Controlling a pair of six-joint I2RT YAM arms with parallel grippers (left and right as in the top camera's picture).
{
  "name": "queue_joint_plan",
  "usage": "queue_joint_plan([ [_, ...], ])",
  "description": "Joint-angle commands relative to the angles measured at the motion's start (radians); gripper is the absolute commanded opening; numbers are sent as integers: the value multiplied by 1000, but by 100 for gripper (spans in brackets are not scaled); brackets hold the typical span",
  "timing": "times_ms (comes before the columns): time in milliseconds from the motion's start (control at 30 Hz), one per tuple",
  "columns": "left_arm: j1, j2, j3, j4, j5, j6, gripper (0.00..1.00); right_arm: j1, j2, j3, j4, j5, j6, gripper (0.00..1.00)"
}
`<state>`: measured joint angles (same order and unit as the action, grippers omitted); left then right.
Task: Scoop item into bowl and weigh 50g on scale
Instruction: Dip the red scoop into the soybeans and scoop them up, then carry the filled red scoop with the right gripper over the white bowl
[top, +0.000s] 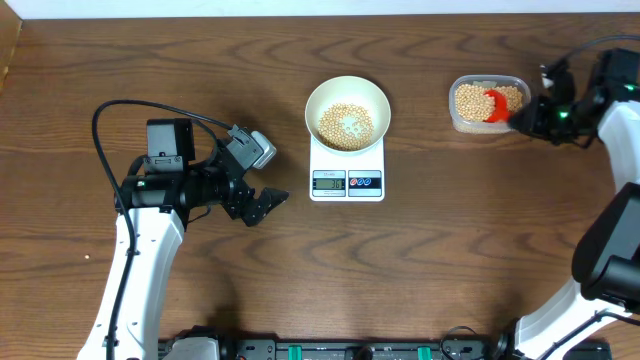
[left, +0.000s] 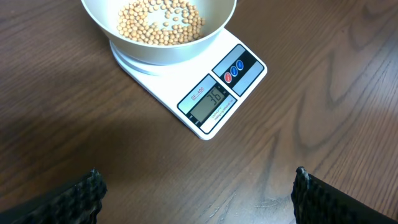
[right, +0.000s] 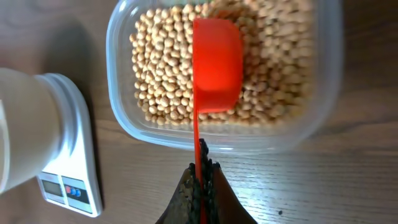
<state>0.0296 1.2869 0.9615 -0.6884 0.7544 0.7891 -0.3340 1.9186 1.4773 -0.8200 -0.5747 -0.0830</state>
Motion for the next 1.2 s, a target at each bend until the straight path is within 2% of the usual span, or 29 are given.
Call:
queue_joint_plan([
  [0, -3, -2, -2, -3, 16, 0, 98, -55, 8, 15, -2, -104, 10, 1],
  [300, -3, -2, -2, -3, 16, 0, 98, -141, 8, 15, -1, -258, -12, 1],
  [700, -3, -2, -2, -3, 16, 0, 98, -153, 8, 15, 35, -513, -10, 1],
  [1033, -3, -2, -2, -3, 16, 0, 98, -62, 8, 15, 59, -589, 1, 1],
  [1167, -3, -2, -2, -3, 16, 0, 98, -9, 8, 15, 115, -635, 60, 1],
])
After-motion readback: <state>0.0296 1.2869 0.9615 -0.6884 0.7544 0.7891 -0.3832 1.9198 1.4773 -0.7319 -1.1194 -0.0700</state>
